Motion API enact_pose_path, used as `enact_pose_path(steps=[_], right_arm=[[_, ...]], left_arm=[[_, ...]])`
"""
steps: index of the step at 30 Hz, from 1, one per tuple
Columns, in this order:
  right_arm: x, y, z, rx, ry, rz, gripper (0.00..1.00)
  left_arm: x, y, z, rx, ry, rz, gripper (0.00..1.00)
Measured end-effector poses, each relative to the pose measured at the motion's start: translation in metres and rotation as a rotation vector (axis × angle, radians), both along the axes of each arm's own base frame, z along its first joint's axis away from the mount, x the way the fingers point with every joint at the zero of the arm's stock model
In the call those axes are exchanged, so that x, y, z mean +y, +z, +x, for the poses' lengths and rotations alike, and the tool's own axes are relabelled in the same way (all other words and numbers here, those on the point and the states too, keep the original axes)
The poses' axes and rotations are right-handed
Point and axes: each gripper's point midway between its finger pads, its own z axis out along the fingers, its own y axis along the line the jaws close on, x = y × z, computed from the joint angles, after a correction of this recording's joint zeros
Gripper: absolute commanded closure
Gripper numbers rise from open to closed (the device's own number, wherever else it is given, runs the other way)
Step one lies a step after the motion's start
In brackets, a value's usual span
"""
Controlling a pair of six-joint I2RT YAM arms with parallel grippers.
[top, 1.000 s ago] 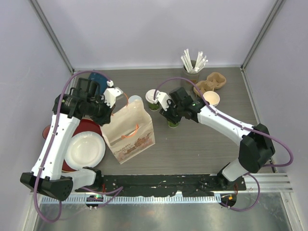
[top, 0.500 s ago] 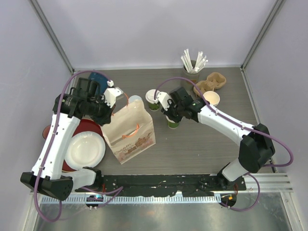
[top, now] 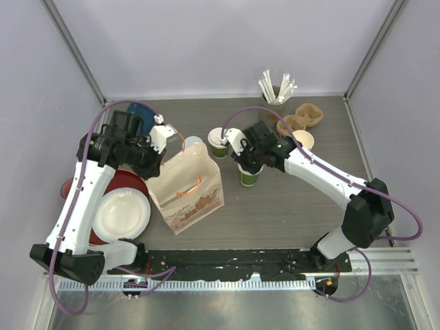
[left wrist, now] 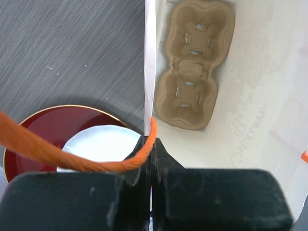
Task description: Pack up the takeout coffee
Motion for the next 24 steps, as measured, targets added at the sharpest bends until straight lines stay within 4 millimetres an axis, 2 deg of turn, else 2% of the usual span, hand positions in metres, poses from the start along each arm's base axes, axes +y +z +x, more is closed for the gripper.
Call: enact_pose_path(steps=[4, 9, 12, 17, 19, 23, 24], right_arm=[[-0.002, 0.019, -0.001, -0.011, -0.019, 0.017, 0.99], [-0.008, 0.066, -0.003, -0.065, -0.063, 0.062, 0.99], [-0.012, 0.102, -0.006, -0.098, -0.087, 0.095, 0.99], [-0.009, 0.179, -0.014, -0.191, -0.098, 0.165, 0.99], [-0.004, 0.207, -0.023, -0.230, -0.084, 0.188, 0.99], [0.019, 0.270, -0.045, -0.321, -0.021, 0.260, 0.99], [0.027, 0.276, -0.051, -0.329, 0.002, 0.273, 0.99]], left_arm=[[-0.004, -0.001, 0.000, 0.013, -0.010, -0.015, 1.00], [-0.010, -0.002, 0.001, 0.031, -0.022, -0.041, 1.00], [-0.013, -0.002, 0.001, 0.043, -0.029, -0.055, 1.00], [-0.019, -0.002, 0.005, 0.059, -0.042, -0.078, 1.00], [-0.021, -0.001, 0.005, 0.063, -0.043, -0.085, 1.00], [-0.023, 0.000, 0.003, 0.068, -0.049, -0.099, 1.00], [-0.024, 0.000, 0.003, 0.068, -0.051, -0.101, 1.00]])
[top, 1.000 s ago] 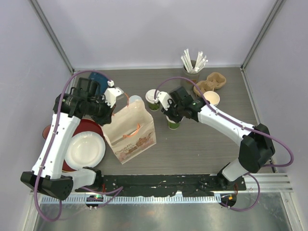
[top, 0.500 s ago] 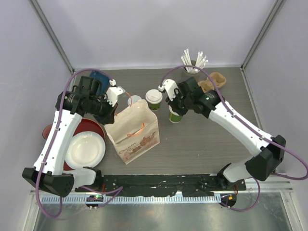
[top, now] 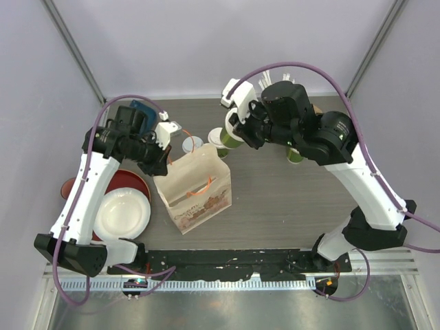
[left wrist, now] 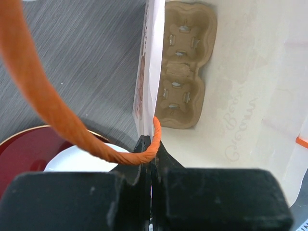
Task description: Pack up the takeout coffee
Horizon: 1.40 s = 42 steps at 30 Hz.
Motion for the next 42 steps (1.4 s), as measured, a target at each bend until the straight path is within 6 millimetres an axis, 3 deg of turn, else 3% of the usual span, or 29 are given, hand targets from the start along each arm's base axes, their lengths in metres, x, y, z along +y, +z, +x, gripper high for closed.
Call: enact_pose_path(steps=[4, 9, 14, 20, 29, 42], right_arm=[[0.026, 0.020, -0.024, -0.026, 0.097, 0.028, 0.99], [0.058, 0.012, -0.055, 0.000, 0.270, 0.016, 0.99], [0.087, -0.022, -0.063, 0.052, 0.373, -0.068, 0.99], [0.104, -0.073, -0.061, 0.136, 0.429, -0.190, 0.99], [0.109, -0.116, -0.059, 0.178, 0.479, -0.299, 0.99], [0.100, -0.212, -0.061, 0.275, 0.536, -0.483, 0.99]], left_arm=[[-0.002, 0.000, -0.001, 0.003, -0.006, -0.007, 1.00], [-0.003, 0.001, -0.002, 0.009, -0.002, -0.015, 1.00], [-0.004, 0.001, -0.002, 0.012, 0.001, -0.018, 1.00], [-0.004, 0.001, -0.002, 0.012, 0.000, -0.019, 1.00], [-0.006, 0.003, -0.004, 0.012, -0.010, -0.032, 1.00], [-0.006, 0.004, -0.004, -0.002, -0.027, -0.032, 1.00]])
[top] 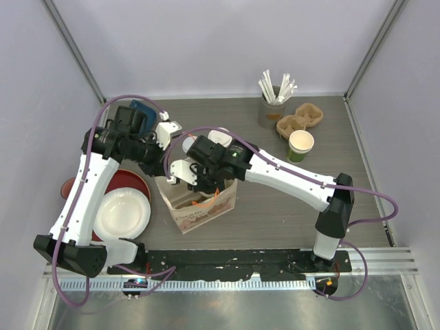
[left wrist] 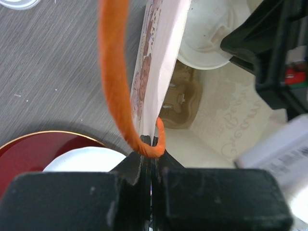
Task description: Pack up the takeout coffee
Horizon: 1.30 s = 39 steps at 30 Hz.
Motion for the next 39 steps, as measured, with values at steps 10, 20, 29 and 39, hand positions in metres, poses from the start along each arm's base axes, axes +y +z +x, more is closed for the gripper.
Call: enact_pose_path(steps=[10, 20, 29, 39], right_arm=[[-0.005, -0.041, 0.004, 0.002, -0.006, -0.033, 0.99], [-0.016, -0.048, 0.003, 0.017, -0.015, -0.006, 0.99], [-0.013, -0.054, 0.000, 0.035, -0.005, 0.005, 0.94], [-0.016, -0.056, -0.003, 0.053, -0.023, -0.004, 0.59]], left_arm=[[0.000, 0.000, -0.001, 0.004, -0.003, -0.003, 1.00], [0.000, 0.000, 0.000, 0.002, 0.000, 0.004, 1.00], [0.001, 0.000, 0.001, 0.001, 0.001, 0.007, 1.00], [0.000, -0.001, 0.001, 0.001, -0.001, 0.008, 1.00]])
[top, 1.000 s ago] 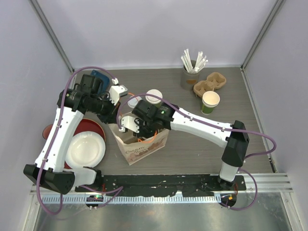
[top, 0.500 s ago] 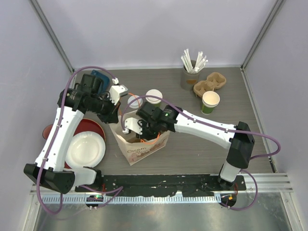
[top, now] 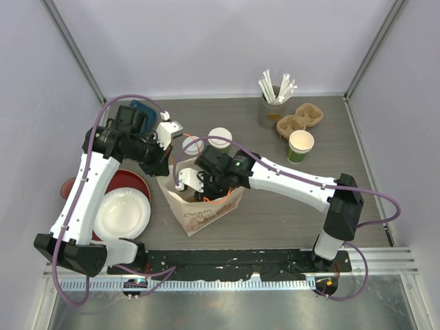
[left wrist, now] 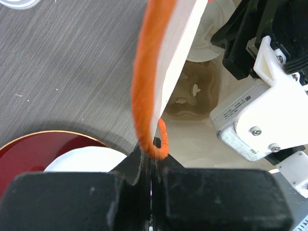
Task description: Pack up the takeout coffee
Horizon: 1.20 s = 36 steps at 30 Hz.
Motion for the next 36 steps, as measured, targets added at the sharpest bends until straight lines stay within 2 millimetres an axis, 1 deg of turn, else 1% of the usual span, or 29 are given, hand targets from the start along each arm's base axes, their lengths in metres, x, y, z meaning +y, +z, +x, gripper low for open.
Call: enact_pose_path(steps=[5, 9, 11, 16, 21, 29, 36], right_arm=[[0.000, 0.008, 0.000, 0.003, -0.015, 0.005, 0.50], [0.004, 0.022, 0.003, -0.012, -0.020, 0.033, 0.43], [0.006, 0.032, 0.005, -0.026, -0.025, 0.054, 0.40], [0.008, 0.057, 0.009, -0.063, -0.038, 0.109, 0.36], [0.010, 0.073, 0.010, -0.082, -0.041, 0.146, 0.34], [0.012, 0.077, 0.013, -0.097, -0.047, 0.165, 0.34], [0.018, 0.082, 0.017, -0.111, -0.054, 0.198, 0.33]], left_arm=[[-0.001, -0.001, 0.000, 0.004, -0.002, 0.001, 1.00], [0.000, -0.005, 0.003, 0.016, 0.002, 0.012, 1.00], [0.000, -0.006, 0.005, 0.023, 0.002, 0.013, 1.00], [-0.001, -0.005, 0.006, 0.020, 0.001, 0.013, 1.00], [-0.001, -0.004, 0.006, 0.018, 0.002, 0.013, 1.00], [-0.002, 0.002, 0.008, 0.000, 0.000, 0.007, 1.00], [-0.002, 0.002, 0.007, -0.003, -0.004, 0.013, 1.00]])
